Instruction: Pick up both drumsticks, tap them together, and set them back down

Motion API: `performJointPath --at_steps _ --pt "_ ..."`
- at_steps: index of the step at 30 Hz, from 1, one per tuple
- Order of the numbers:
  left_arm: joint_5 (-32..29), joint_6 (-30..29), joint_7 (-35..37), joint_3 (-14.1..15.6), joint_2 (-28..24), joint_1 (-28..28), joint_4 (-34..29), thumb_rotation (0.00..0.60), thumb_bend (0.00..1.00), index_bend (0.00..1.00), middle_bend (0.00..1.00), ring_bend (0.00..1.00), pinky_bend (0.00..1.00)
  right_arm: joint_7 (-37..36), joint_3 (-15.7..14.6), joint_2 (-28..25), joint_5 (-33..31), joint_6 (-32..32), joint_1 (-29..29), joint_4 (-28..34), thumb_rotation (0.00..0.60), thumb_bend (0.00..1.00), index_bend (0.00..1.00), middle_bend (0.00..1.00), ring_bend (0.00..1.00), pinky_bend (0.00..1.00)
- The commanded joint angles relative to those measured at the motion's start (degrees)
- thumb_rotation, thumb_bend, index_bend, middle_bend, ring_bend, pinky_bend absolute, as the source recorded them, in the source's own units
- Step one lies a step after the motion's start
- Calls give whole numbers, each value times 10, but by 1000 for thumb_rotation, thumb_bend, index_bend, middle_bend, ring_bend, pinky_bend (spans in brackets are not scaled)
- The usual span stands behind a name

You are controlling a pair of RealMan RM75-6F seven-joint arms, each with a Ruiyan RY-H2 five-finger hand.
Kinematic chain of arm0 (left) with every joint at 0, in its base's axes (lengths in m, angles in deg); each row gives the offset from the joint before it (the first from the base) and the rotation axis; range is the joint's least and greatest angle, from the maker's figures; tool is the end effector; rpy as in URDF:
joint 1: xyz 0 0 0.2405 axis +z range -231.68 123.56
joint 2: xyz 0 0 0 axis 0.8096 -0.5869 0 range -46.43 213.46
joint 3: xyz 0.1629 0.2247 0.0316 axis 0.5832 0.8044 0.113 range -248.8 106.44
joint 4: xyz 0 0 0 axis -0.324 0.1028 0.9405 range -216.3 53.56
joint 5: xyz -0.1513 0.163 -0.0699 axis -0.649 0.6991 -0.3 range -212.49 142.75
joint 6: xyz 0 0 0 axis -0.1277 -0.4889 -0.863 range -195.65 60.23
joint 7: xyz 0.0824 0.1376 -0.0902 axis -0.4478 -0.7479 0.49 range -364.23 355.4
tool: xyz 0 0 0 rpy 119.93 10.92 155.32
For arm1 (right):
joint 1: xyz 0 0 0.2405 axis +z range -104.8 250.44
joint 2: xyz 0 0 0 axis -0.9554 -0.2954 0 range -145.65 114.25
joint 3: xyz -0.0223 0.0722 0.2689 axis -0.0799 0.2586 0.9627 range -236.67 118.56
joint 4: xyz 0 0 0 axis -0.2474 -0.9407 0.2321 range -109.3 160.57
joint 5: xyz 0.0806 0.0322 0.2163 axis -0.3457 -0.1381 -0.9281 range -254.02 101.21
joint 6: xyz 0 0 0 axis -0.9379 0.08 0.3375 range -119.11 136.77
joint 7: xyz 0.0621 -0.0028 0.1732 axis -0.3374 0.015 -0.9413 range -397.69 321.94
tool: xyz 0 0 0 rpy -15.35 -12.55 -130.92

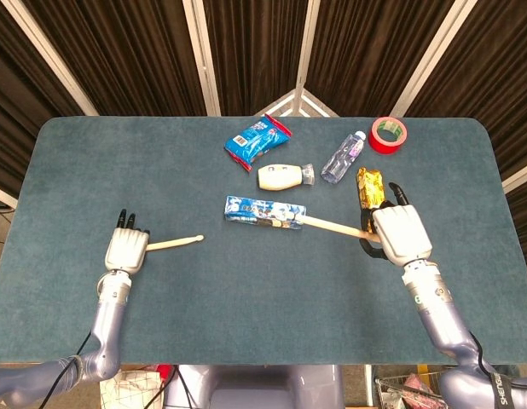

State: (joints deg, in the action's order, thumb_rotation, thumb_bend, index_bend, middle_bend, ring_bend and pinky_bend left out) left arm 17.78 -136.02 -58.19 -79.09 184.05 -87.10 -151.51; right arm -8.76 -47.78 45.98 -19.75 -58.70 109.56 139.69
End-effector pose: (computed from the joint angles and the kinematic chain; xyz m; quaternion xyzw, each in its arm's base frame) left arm -0.2682 0.3757 -0.0703 -0.7176 -0.2665 -0.1478 0.6262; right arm -0.1568 -0.3677 0.1072 0.6917 -0.3494 0.3683 0.5136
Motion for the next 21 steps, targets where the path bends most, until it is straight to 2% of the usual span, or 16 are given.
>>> performJointPath --at_steps 1,21 --pt "2 -8 -10 3 3 0 5 600 524 538 546 131 27 0 -1 1 0 -1 0 1 600 468 709 619 423 71" --pt "37 -29 -15 12 6 2 23 600 524 555 563 144 28 8 1 1 -2 -5 2 4 600 468 709 620 424 71"
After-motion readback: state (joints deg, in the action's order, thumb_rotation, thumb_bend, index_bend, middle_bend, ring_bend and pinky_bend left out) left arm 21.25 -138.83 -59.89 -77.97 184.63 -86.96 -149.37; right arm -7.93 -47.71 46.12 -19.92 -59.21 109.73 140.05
